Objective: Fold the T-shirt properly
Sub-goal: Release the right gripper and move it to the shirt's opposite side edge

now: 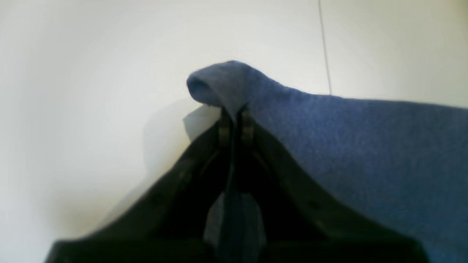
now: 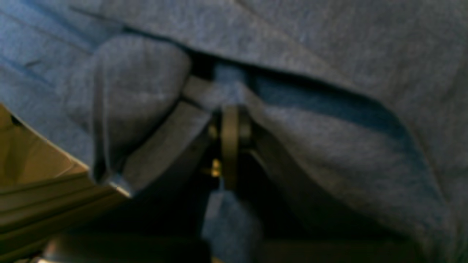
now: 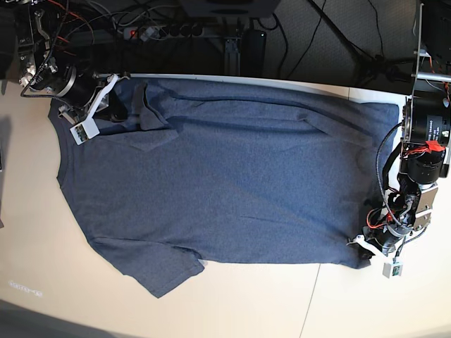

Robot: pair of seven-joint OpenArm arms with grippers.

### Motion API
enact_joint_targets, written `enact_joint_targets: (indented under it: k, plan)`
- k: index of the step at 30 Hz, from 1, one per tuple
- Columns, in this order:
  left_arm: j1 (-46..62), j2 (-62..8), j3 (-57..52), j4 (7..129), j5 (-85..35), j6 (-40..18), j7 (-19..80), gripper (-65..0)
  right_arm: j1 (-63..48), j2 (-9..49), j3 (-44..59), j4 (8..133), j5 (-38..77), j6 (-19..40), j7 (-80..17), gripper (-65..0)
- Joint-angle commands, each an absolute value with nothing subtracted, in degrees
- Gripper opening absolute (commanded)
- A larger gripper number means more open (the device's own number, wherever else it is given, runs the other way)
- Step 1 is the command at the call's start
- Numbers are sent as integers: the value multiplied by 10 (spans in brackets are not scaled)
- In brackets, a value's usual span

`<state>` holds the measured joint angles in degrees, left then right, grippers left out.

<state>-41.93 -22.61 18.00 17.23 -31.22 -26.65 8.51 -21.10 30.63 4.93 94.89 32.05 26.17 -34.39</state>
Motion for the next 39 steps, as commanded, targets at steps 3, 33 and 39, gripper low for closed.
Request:
enact_joint_targets:
  k: [3,33,39]
  plan:
    - [-441,-230,179,178,-302,-283,69,-650,-188,316,57,954,331,270,-355,-650]
    - [-430,-230,181,178,-271,-283,84,-650,105,323,134,828,336,270,-357,-650]
    - [-425,-230,181,178,-259,-283,84,-650,308,324,135,556,331,270,-343,-650]
